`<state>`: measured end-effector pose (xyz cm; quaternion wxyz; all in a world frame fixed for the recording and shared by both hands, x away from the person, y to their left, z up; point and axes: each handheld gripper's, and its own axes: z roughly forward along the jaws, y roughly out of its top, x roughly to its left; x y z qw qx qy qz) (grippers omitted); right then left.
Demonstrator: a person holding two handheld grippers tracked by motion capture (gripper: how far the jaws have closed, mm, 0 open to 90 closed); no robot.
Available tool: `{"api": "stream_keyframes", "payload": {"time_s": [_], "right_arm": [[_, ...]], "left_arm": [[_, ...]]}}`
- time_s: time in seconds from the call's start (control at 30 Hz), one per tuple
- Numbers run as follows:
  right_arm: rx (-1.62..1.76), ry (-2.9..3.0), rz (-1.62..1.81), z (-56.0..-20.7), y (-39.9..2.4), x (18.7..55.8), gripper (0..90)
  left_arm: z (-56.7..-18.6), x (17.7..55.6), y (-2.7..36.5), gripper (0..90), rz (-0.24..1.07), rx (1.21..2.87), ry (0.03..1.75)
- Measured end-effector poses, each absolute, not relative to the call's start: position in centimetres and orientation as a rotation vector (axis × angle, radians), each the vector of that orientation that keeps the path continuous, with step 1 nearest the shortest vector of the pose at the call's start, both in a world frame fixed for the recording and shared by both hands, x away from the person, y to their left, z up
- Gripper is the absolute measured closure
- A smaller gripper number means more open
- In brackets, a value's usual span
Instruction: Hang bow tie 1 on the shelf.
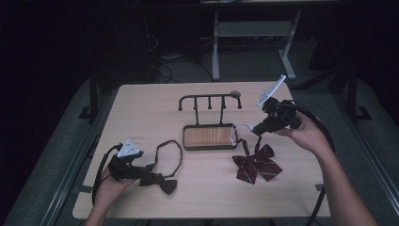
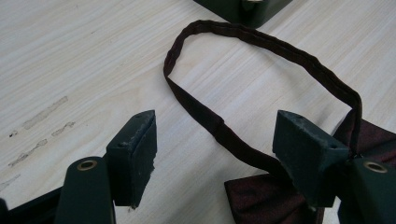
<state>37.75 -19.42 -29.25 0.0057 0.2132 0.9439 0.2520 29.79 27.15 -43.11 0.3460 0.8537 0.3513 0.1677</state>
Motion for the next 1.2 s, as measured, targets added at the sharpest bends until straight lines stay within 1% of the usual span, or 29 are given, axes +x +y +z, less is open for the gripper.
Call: {"api": "stream_keyframes", "payload": {"time_s": [0.57, 1.2], "right_arm": [[0.659, 2.92, 0.792, -27.2, -19.0, 38.2, 86.9], [0.668, 2.898, 0.785, -25.9, -18.8, 39.0, 86.9]], "left_arm": [[-43.1, 29.8, 27.2, 31.2, 0.435, 2.217, 0.91], [-43.1, 29.8, 27.2, 31.2, 0.435, 2.217, 0.909]]}}
